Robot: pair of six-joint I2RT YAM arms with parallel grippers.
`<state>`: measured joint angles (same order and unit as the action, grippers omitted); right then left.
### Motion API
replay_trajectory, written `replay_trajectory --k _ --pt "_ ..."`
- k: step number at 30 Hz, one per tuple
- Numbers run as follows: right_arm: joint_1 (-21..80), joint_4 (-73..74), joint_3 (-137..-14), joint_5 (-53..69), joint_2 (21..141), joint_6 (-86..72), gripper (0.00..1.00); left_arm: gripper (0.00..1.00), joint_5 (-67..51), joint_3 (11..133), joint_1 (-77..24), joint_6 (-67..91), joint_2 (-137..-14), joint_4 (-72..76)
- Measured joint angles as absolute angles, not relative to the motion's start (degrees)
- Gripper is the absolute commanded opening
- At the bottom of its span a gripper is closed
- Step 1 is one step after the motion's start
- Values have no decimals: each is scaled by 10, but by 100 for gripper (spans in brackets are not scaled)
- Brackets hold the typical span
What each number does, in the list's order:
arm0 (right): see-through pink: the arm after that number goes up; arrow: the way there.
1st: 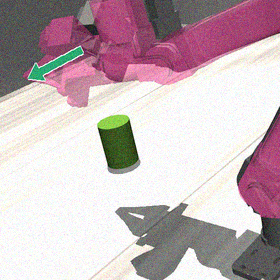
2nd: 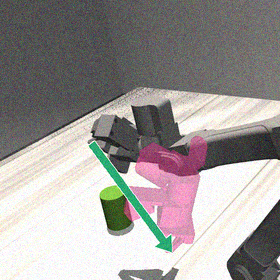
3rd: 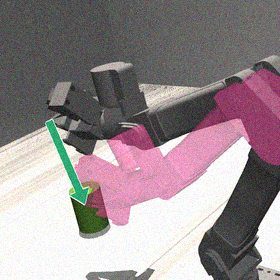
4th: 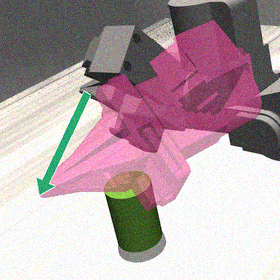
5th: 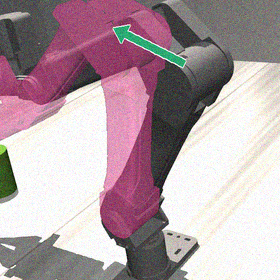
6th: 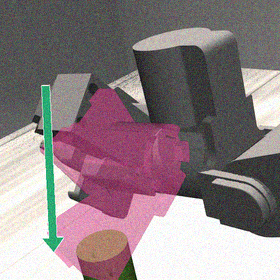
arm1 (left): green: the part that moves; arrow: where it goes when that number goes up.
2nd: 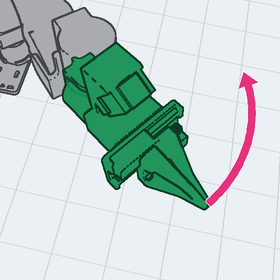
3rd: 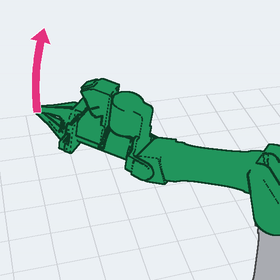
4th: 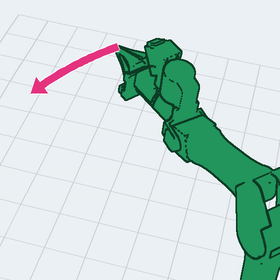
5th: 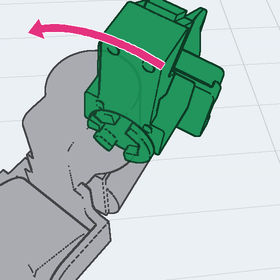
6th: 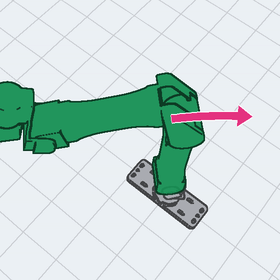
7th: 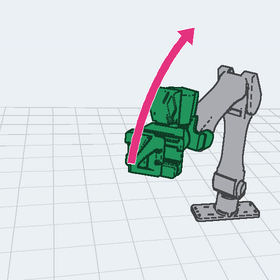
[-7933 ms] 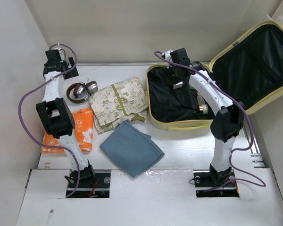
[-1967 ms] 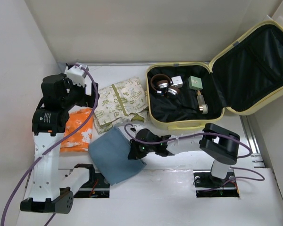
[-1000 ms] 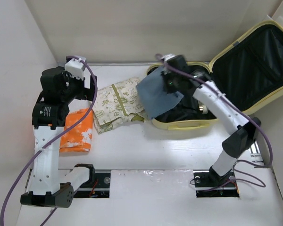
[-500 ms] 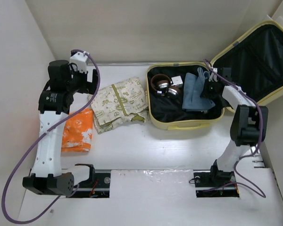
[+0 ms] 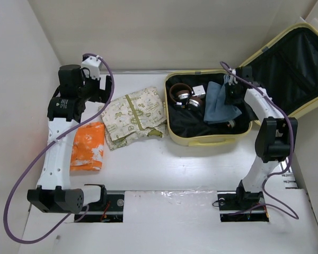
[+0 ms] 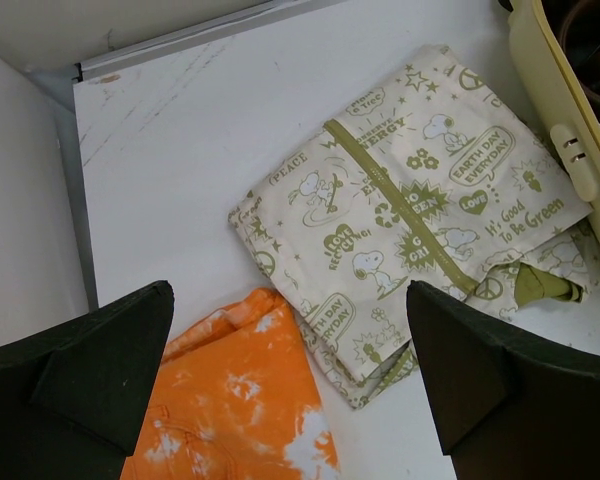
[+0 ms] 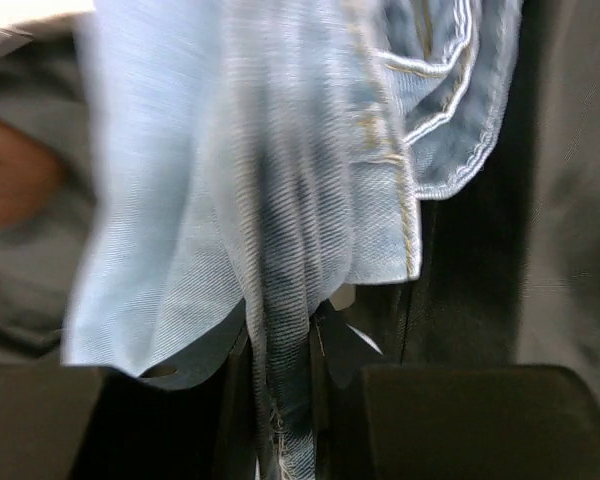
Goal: Pack the luggage
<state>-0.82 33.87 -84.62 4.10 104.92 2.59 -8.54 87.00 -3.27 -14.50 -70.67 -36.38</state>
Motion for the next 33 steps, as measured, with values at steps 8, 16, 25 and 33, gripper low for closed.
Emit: replay_trajectory --k 8,16,25,33 --pt "105 465 -1140 3 1062 47 0 100 -85 870 -33 -145 -720 -358" --pt "179 456 -1254 50 1054 36 0 100 -86 870 -33 -145 -720 -358" --pt "83 373 -1001 99 1071 3 0 100 -86 870 -33 -145 -719 -359" --pt "-18 234 -756 108 1054 -72 0 100 -85 870 -33 -145 -719 -359"
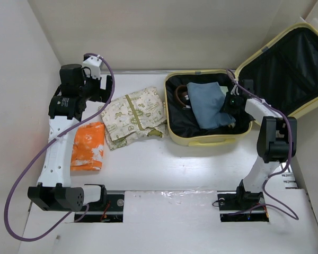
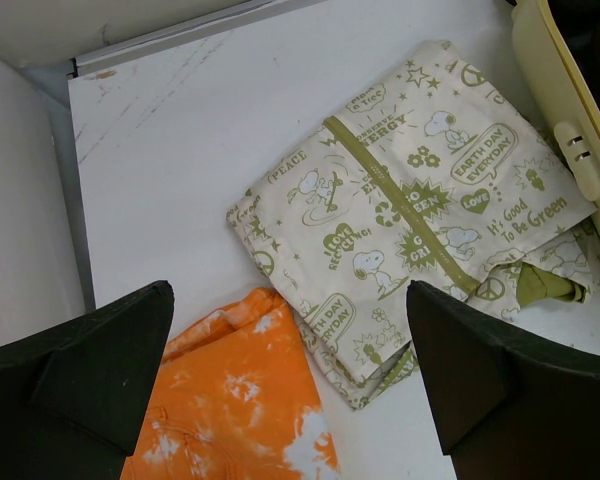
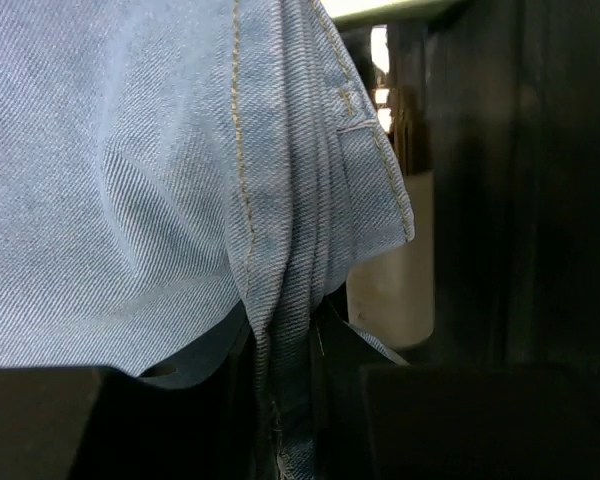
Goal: Pack the luggage
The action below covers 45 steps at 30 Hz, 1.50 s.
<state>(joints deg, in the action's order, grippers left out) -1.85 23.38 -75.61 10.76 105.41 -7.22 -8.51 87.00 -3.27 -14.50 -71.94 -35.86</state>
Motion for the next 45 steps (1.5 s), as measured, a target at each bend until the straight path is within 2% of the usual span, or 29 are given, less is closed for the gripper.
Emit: replay_trajectory --k 4,7,9,14,16,18,20,22,23,25,31,34,38,39,40,41,43,44,45 --pt "-34 192 -710 110 1021 -105 0 100 -85 870 -33 -145 -719 -359" --pt "-37 184 -714 112 1018 -111 53 100 -85 870 -33 -145 -719 -359" --pt "-39 190 -722 107 1022 -108 69 100 -83 870 -33 -145 -719 -359" --pt "-40 220 -743 55 1014 -99 78 100 -79 870 -33 -145 -719 -360" --pt "-33 246 -752 15 998 -92 78 100 -76 867 -33 -145 -719 -359" --pt "-15 269 -768 -31 973 -85 78 100 -74 861 -33 -145 -723 -358" --pt "18 279 -788 -69 948 -72 66 100 -72 850 -33 -145 -733 -356" --pt "56 276 -810 -89 932 -62 39 100 -72 833 -33 -145 -749 -351" --pt "72 271 -820 -91 930 -59 15 99 -72 823 -33 -145 -761 -349" --pt "95 260 -834 -83 940 -59 0 99 -75 802 -33 -143 -788 -344" --pt "72 253 -835 -77 1056 -83 0 94 -96 748 -22 -128 -864 -323" --pt "55 256 -814 -69 1104 -91 0 92 -119 746 11 -116 -895 -317" --pt "51 258 -821 -66 1111 -92 0 92 -118 746 77 -113 -911 -311" --pt "52 258 -823 -66 1111 -92 3 92 -114 746 91 -116 -910 -311" --pt "53 262 -825 -66 1111 -92 10 100 -107 745 108 -120 -907 -311" --pt "53 265 -826 -65 1110 -92 28 100 -98 740 122 -128 -900 -309" --pt "56 272 -826 -69 1105 -92 51 100 -81 717 153 -147 -873 -310" --pt "59 280 -826 -69 1097 -92 66 100 -68 703 168 -159 -856 -314" --pt "64 287 -826 -72 1086 -93 70 100 -55 687 183 -172 -836 -317"
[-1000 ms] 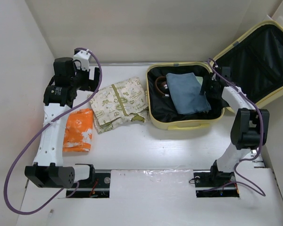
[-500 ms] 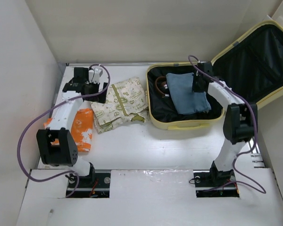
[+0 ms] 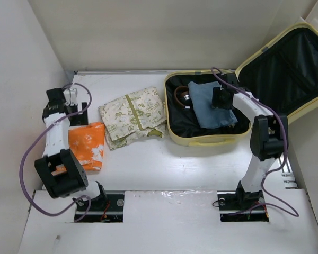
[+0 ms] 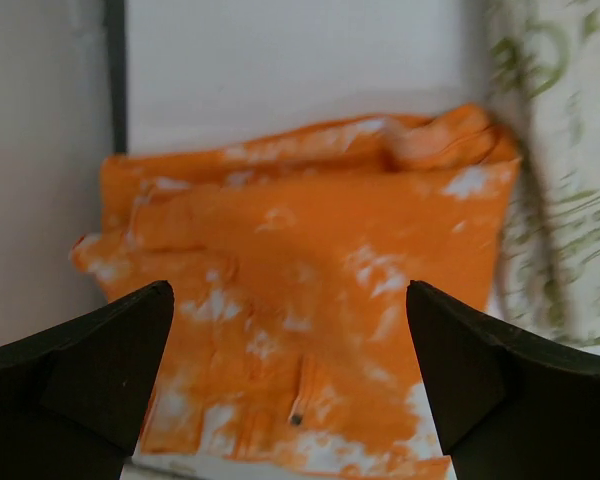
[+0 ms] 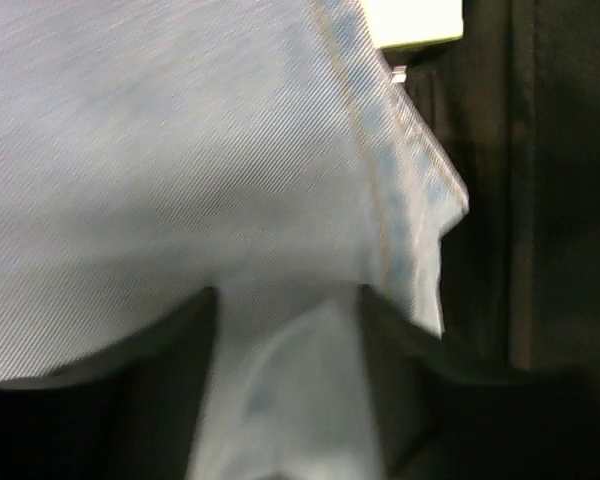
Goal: Pack the luggage
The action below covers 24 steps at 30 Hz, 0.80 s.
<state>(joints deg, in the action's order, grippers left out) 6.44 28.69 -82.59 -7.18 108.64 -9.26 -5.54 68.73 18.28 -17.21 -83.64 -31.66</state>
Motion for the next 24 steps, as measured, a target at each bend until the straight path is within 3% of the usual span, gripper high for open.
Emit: replay_trajectory --k 3,12,19,24 --pt "100 319 -826 -97 1034 -94 83 100 -29 638 242 -209 -784 -326" --pt "310 366 -826 -142 886 -120 88 100 -85 605 528 -317 -841 -366" --pt "494 394 -826 -158 903 -168 88 100 -137 609 563 -382 -911 -388" --pt "554 414 -828 -174 925 -198 88 100 -171 655 562 -404 -996 -411"
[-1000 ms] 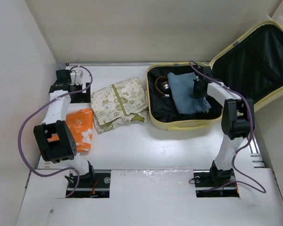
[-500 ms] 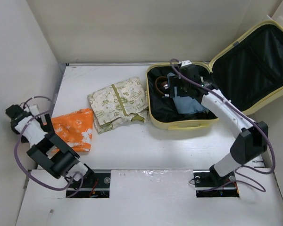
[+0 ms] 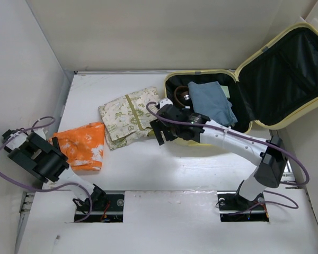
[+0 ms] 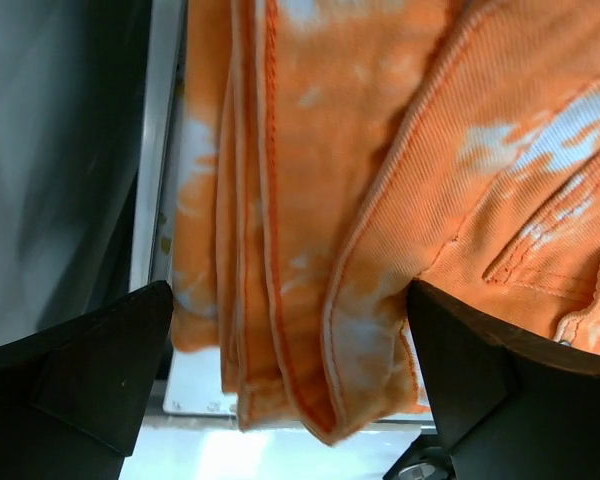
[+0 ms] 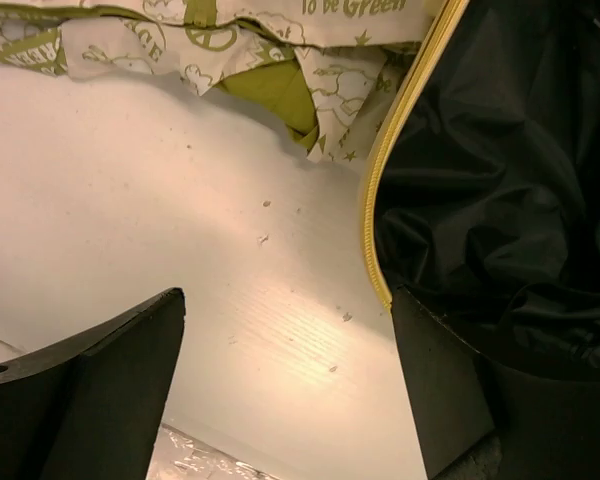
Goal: Pack the luggage
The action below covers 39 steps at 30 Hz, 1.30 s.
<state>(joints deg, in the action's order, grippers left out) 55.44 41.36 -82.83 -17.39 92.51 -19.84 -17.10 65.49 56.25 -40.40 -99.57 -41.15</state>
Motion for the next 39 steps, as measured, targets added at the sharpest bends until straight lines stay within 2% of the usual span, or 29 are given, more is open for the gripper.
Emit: replay_trajectory --k 8,10,12,13,14,16,17,32,39 --pt "591 438 -836 -214 930 -238 88 100 -180 684 560 -442 -1039 -443" --pt "591 445 -837 -223 930 -245 88 87 -183 684 559 -457 -1042 -445" --pt "591 453 -840 -230 930 -250 88 61 -187 684 559 -470 -1044 -447" --pt "591 457 -843 -235 930 -253 88 43 -187 685 559 -476 -1045 -448" --pt "591 463 -847 -240 930 -254 88 33 -193 685 559 -479 -1047 -450" --pt "591 472 -858 -248 930 -256 88 8 -203 689 558 -491 -1055 -461" --pt "591 475 -863 -253 929 -256 88 0 -209 693 558 -495 -1059 -469" --pt "591 514 -864 -303 854 -289 88 0 -273 758 554 -531 -1051 -611" --pt "591 528 -858 -328 829 -299 88 0 -315 841 552 -513 -952 -653"
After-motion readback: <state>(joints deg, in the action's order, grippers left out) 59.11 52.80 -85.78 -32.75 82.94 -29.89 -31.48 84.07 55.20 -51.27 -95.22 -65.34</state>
